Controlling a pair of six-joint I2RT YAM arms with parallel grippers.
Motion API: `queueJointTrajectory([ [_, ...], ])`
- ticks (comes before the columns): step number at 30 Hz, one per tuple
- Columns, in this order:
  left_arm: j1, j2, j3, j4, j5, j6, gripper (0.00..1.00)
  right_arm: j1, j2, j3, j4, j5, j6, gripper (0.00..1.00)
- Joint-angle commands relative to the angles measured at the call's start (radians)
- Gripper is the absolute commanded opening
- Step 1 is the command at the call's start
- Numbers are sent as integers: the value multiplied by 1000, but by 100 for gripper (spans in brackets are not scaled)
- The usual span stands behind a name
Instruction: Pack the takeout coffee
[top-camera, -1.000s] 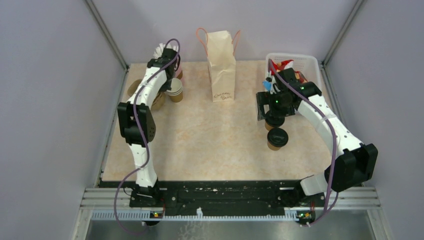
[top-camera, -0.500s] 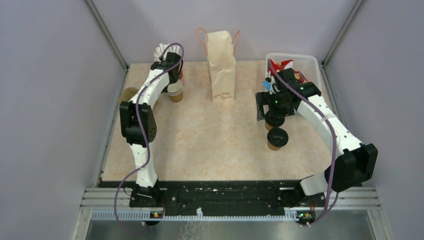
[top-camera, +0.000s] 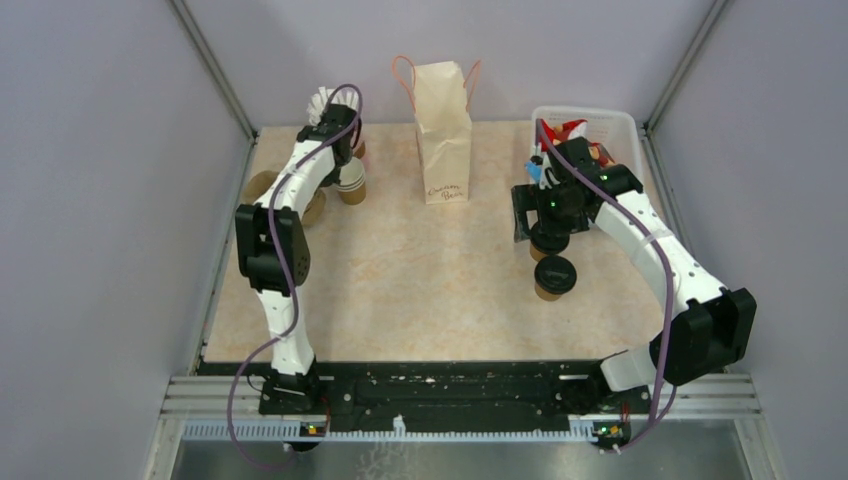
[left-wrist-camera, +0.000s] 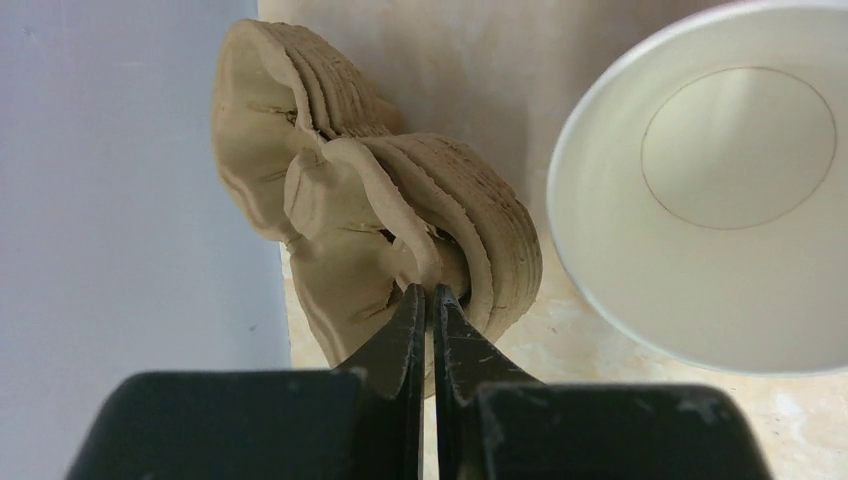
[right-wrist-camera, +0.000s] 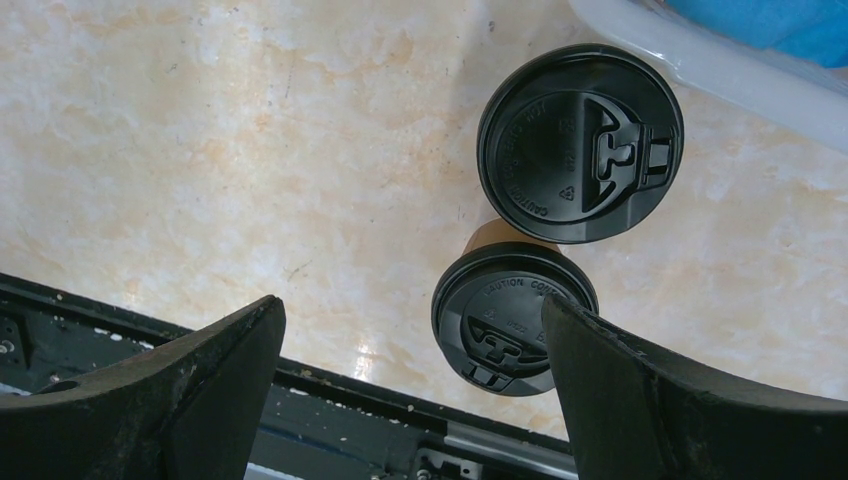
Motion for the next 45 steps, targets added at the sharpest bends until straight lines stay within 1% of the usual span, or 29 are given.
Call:
queueJointTrajectory([
  [1,15,-100,-8,79,9,-5,0,12,-44,0,24,6,-11,99],
  [3,2,-97,-10,76,-121,12,0,11,-44,1,23,7,-11,99],
  [4,0,-94,-14,78,-144,29,0,12,-42,2,22,6,-11,99],
  [5,0,-95,-17,79,-132,41,0,12,-39,3,23,5,-11,99],
  [7,4,-111,-17,78,-50,30,0,12,-35,7,22,3,-11,99],
  [8,18,-132,-18,83,56,5,0,12,-32,9,22,3,-11,99],
  [9,45,-160,-43,120,187,-4,0,12,-32,8,21,3,-11,99],
  [10,84,-191,-80,165,323,-43,0,12,-32,9,21,4,-12,99],
  [11,125,-210,-111,200,423,-79,0,13,-33,8,21,3,-11,99],
  [12,160,-217,-126,214,472,-110,0,13,-32,6,22,3,-11,99],
  [14,212,-213,-126,199,512,-128,0,14,-37,3,21,5,-11,99],
  [15,220,-205,-121,190,522,-121,0,12,-37,2,21,10,-11,99],
  [20,227,-157,-43,103,606,-82,0,14,-31,7,22,8,-11,99],
  [21,227,-156,-38,102,649,-77,0,13,-29,9,22,8,-11,99],
  [24,230,-154,-48,119,715,-67,0,12,-26,10,21,8,-11,99],
  [28,238,-113,-12,69,745,-83,0,12,-25,9,20,10,-11,99],
  [30,250,-107,-9,61,721,-114,0,13,-25,11,20,12,-11,99],
  [32,238,-97,9,25,527,-145,0,13,-23,10,19,11,-11,99],
  [34,208,-91,23,5,424,-127,0,13,-20,12,19,11,-11,99],
  [36,163,-111,-8,39,356,-84,0,14,-13,15,19,10,-12,99],
  [37,149,-124,-28,64,360,-79,0,12,-10,19,17,9,-13,99],
  [40,164,-170,-75,139,526,-82,0,14,4,36,8,4,-12,99],
  [41,168,-180,-92,159,513,-87,0,14,9,40,6,-1,-11,99],
  [42,165,-183,-92,161,461,-73,0,13,12,44,6,-6,-10,99],
  [43,148,-176,-77,144,367,-68,0,13,17,44,5,-13,-10,99],
  [45,92,-155,-39,104,99,-60,0,14,17,42,4,-21,-8,99],
])
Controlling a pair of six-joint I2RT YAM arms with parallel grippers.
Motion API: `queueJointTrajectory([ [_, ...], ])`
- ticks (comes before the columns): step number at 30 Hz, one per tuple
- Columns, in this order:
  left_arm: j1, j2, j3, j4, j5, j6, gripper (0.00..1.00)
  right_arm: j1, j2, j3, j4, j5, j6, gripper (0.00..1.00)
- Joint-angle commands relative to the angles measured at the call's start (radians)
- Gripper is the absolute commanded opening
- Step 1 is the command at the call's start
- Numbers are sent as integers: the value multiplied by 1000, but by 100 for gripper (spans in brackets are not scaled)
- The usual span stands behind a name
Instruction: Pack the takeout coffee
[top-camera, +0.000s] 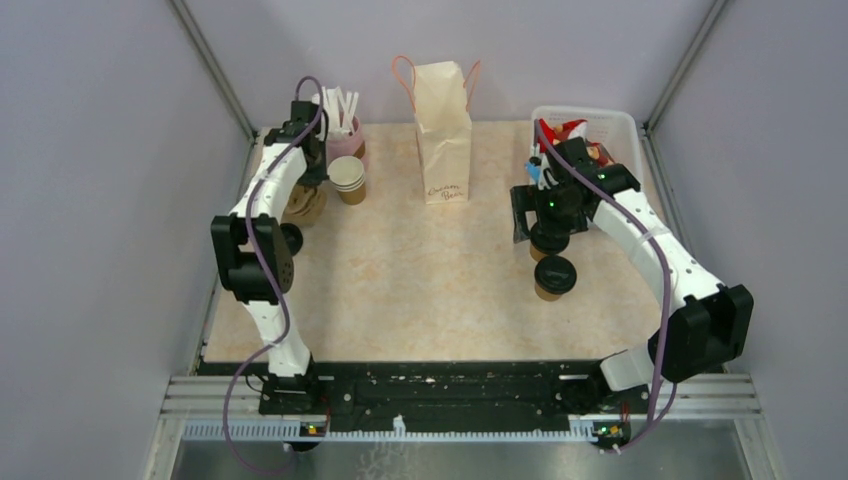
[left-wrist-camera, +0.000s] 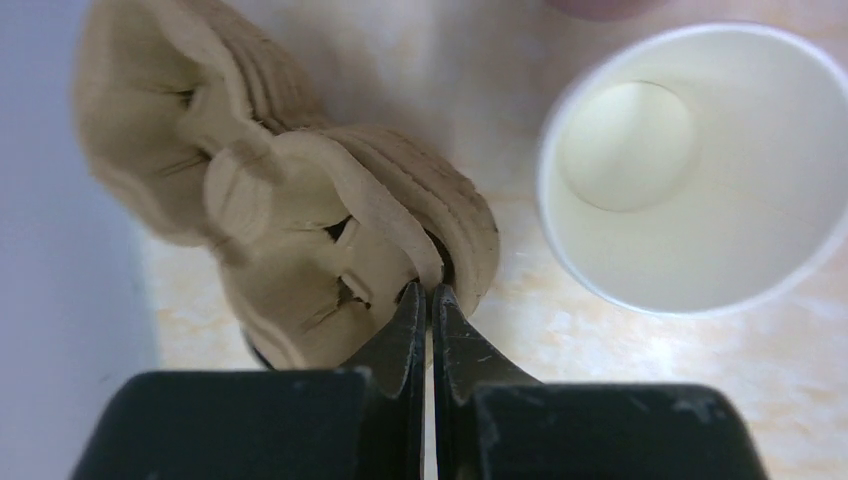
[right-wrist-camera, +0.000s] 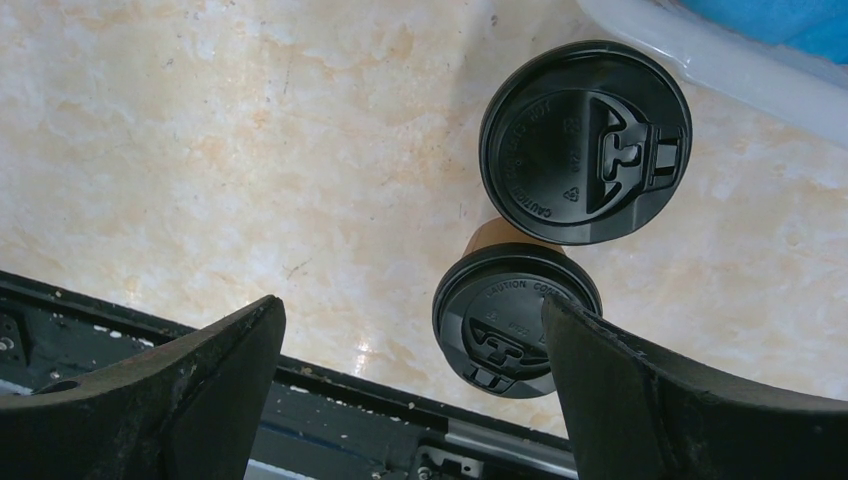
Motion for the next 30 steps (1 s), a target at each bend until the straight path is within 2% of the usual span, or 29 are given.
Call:
queueJointTrajectory([
  [1,-92,-40,55,19,-446,41,0,13,9,41,6,-21,-8,99],
  [3,-140,-34,69,11,-647,60,0,12,9,42,4,-24,-8,99],
  [5,-162,-48,48,35,-735,70,0,14,9,40,4,-24,-8,99],
  [9,-162,-84,-76,186,-676,174,0,17,1,32,8,-23,-8,99],
  [10,-166,-69,-74,166,-682,170,0,17,1,31,8,-23,-8,99],
  [13,-191,-26,42,39,-765,113,0,18,-7,27,9,-18,-7,99],
  [17,-189,-37,-33,196,-733,254,0,19,-13,22,14,-14,-8,99],
  [20,-209,-6,77,93,-785,203,0,19,-13,21,13,-8,-10,99],
  [21,-209,-12,67,119,-794,216,0,19,-16,19,14,-4,-10,99],
  [24,-208,-15,-80,332,-845,386,0,19,-12,17,20,-12,-10,99],
  [25,-213,11,-51,309,-885,392,0,20,-10,18,20,-12,-11,99],
  [26,-221,50,25,154,-907,317,0,20,-9,19,19,-11,-11,99],
  [27,-225,62,104,75,-899,225,0,19,-12,18,18,-5,-11,99],
  [28,-225,52,123,77,-864,215,0,19,-14,17,18,-1,-11,99],
  [29,-220,32,81,169,-842,282,0,19,-15,16,19,-1,-11,99],
  [30,-216,16,-28,296,-845,378,0,19,-12,16,21,-5,-11,99],
])
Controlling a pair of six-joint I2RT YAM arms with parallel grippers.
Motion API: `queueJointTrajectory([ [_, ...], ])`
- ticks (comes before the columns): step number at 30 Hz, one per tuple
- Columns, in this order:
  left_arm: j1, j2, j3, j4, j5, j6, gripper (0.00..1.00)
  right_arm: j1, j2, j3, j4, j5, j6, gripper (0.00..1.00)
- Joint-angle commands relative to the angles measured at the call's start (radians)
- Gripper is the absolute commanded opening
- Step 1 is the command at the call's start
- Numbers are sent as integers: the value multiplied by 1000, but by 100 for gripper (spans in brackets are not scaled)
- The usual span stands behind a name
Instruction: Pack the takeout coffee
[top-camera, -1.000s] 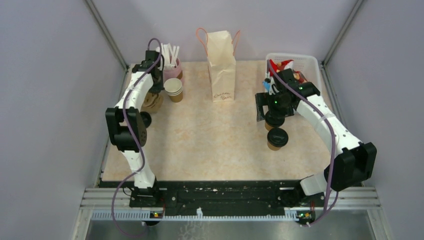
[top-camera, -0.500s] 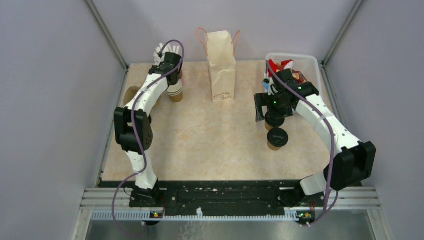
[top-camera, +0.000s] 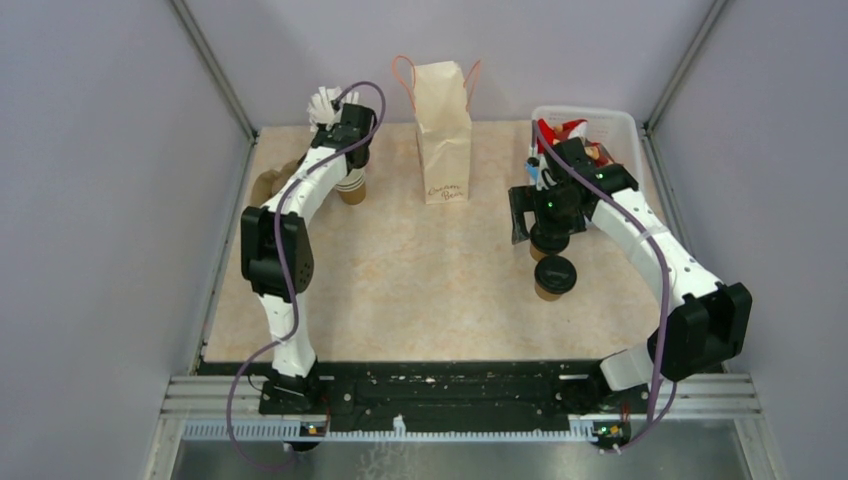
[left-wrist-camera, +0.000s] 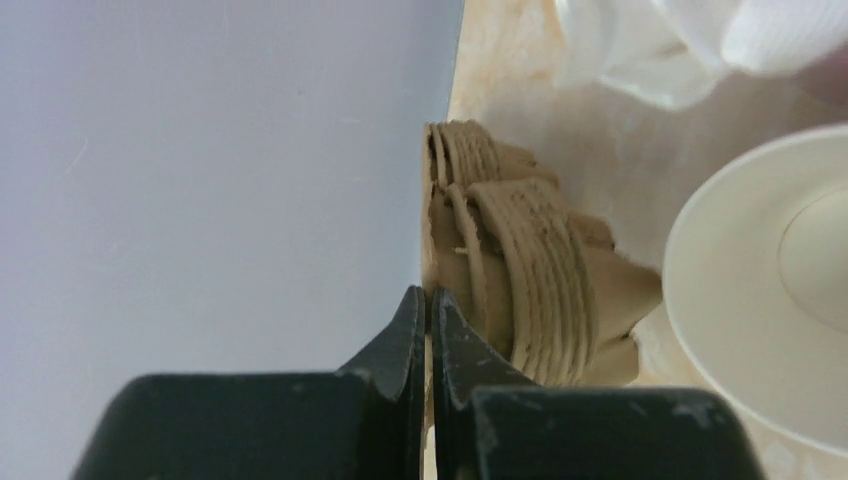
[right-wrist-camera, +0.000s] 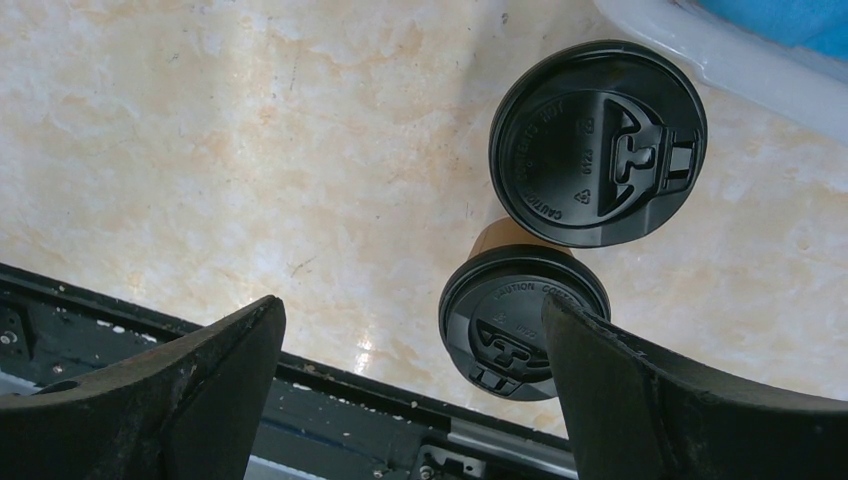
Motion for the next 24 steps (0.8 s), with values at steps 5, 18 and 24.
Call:
queueJointTrajectory([
  [5,-11,-38,-41,137,-91,129,0,12,-27,16,20,17,-11,99],
  [18,-30,-94,-83,232,-116,202,0,13,-20,21,20,12,-12,99],
  [24,-28,-9,58,9,-135,63,0,13,-30,15,19,8,-11,99],
])
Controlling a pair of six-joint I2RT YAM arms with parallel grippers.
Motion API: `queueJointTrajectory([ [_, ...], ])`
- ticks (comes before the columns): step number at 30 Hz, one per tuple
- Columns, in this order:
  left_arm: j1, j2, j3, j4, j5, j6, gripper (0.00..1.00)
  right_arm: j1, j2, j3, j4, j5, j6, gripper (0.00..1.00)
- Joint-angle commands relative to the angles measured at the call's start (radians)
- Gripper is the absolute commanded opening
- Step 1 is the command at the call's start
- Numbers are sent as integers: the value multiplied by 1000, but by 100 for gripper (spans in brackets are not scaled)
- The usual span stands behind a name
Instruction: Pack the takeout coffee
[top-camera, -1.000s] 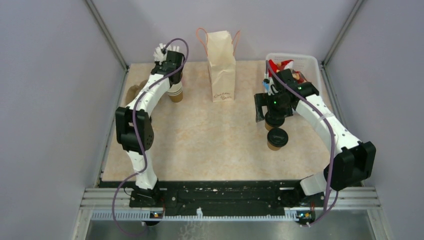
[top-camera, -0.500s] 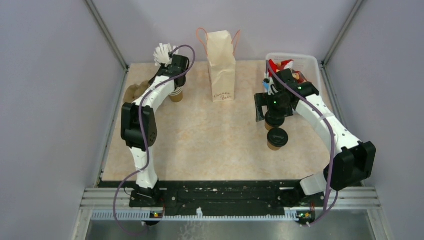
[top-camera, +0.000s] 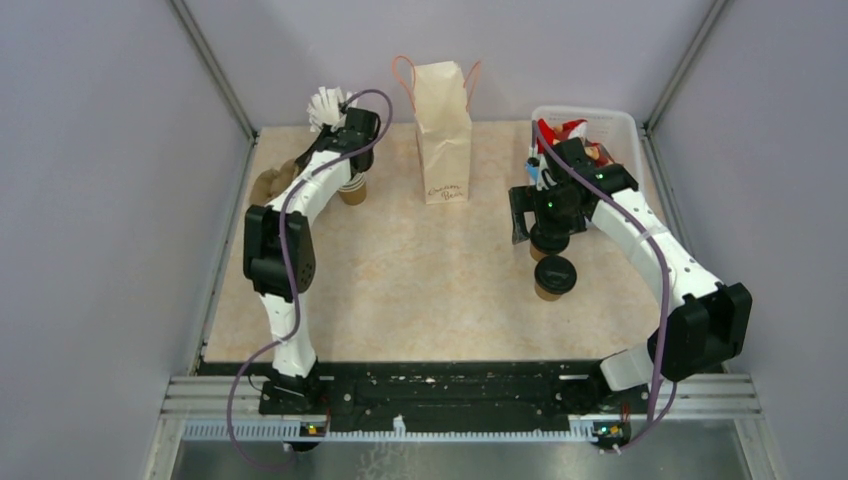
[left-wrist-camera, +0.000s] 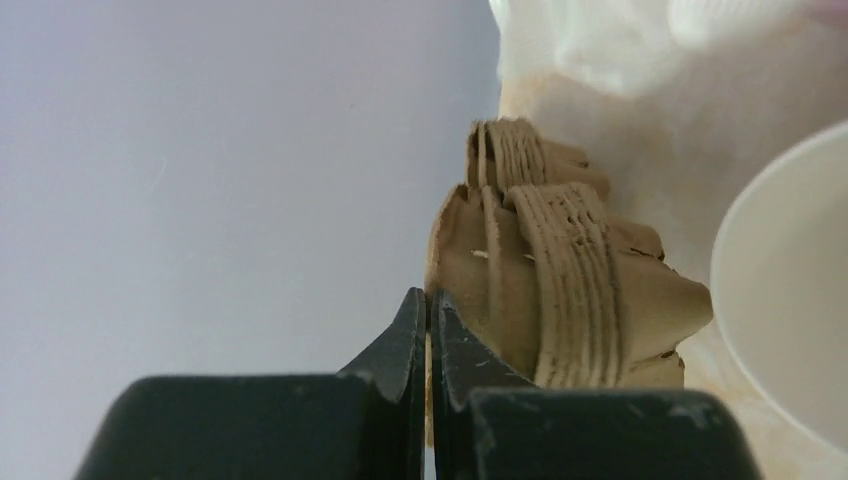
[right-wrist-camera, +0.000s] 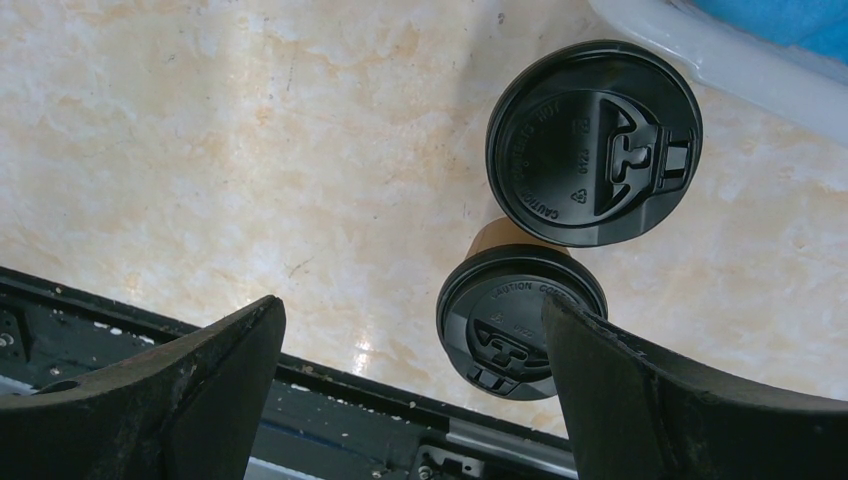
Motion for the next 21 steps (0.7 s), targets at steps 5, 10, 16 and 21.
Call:
queueJointTrajectory([
  [5,15,-35,-11,108,-14,45,0,15,-34,12,22,-6,-12,99],
  [10,29,-57,26,-27,184,-76,0,14,-44,13,22,3,-13,99],
  [16,113,5,133,-255,495,-213,0,14,-50,13,22,11,-13,99],
  [21,117,-3,99,-251,561,-246,0,14,-49,10,23,9,-13,99],
])
